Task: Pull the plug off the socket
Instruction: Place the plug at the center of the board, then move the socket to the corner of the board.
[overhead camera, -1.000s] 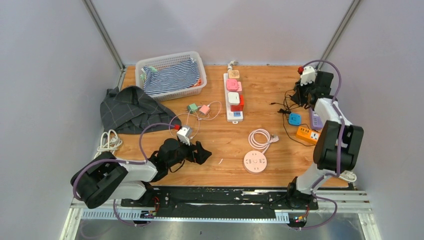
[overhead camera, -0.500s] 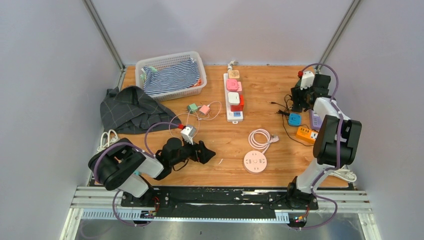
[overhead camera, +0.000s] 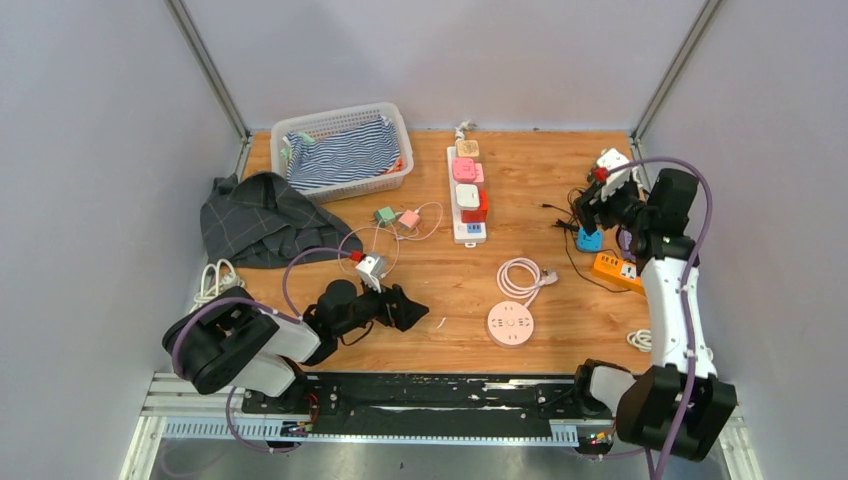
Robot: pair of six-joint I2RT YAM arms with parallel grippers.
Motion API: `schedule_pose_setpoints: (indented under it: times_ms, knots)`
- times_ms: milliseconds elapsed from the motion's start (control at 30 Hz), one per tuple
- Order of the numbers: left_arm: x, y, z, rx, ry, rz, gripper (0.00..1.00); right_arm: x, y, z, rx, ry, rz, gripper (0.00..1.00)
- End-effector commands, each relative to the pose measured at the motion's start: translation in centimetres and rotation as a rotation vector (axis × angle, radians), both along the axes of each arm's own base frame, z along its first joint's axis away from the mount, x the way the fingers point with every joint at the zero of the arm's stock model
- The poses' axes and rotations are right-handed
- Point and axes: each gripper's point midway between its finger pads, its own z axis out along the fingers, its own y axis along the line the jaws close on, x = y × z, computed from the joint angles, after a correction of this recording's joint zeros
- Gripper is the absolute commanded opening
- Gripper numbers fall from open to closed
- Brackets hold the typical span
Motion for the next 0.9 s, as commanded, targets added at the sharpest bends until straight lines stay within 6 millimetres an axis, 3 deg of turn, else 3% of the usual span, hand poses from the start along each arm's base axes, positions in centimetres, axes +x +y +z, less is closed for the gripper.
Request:
schedule_pose_setpoints:
  times_ms: [0,100,200,433,567,633,767,867]
  knots:
    - [-0.5,0.1,1.7,-0.064,-0.029,-0.008,1.0,-6.1,6.8,-1.8,0.123,0.01,0.404,0.78]
    - [-1.2,-0.6,3.4,-0.138,-0.036,-0.052,1.0,-10.1,10.1,-2.2,0.199,-0.026,0.623,0.83]
    - [-2.0,-1.8,5.2,-0.218,-0.029,-0.121,1.0,-11.2,10.9,-2.6,0.247,-0.018,0.67,0.85]
    - [-3.5,-5.6,6.5,-0.246,0.042,-0.263,1.0,-10.2,10.1,-4.3,0.273,0.134,0.619,0.8]
    - [-3.9,-7.5,4.3,0.002,-0.008,-0.219,1.0,-9.7,9.6,-4.9,0.277,0.2,0.579,0.78]
    - [-3.0,-7.5,3.6,0.165,-0.076,-0.14,1.0,-9.3,9.1,-5.2,0.268,0.226,0.543,0.78]
    - [-2.0,-9.0,3.6,0.349,-0.134,-0.102,1.0,-8.3,8.1,-5.4,0.256,0.269,0.457,0.79]
    - [-1.5,-11.4,4.5,0.381,-0.164,-0.124,1.0,-7.8,7.4,-5.4,0.247,0.29,0.403,0.79]
